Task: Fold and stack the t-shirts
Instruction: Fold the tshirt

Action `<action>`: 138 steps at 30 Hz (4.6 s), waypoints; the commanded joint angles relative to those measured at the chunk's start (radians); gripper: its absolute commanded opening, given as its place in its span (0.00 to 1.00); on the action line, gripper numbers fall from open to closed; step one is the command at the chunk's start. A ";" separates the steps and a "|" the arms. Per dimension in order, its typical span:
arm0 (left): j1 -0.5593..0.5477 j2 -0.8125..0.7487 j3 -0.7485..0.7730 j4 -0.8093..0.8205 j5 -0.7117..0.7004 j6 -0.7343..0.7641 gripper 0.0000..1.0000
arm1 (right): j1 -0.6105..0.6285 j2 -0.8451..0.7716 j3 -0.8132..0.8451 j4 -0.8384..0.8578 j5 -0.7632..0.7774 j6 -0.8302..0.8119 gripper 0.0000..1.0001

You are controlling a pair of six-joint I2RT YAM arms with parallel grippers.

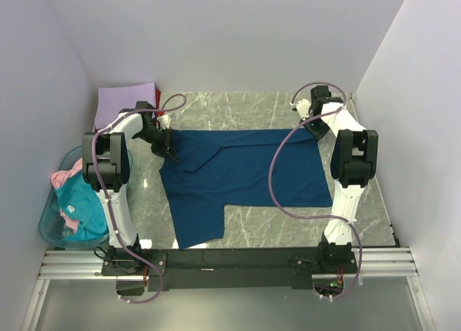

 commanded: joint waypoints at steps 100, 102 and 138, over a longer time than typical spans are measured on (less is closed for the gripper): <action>0.118 0.129 0.182 0.282 0.088 -0.346 0.58 | -0.037 0.219 0.407 -0.124 -0.265 0.433 0.15; 0.111 0.151 0.183 0.284 0.069 -0.354 0.58 | -0.036 0.232 0.410 -0.127 -0.259 0.445 0.15; 0.118 -0.335 -0.080 0.122 0.103 0.170 0.60 | 0.029 -0.077 0.283 -0.151 -0.564 0.496 0.41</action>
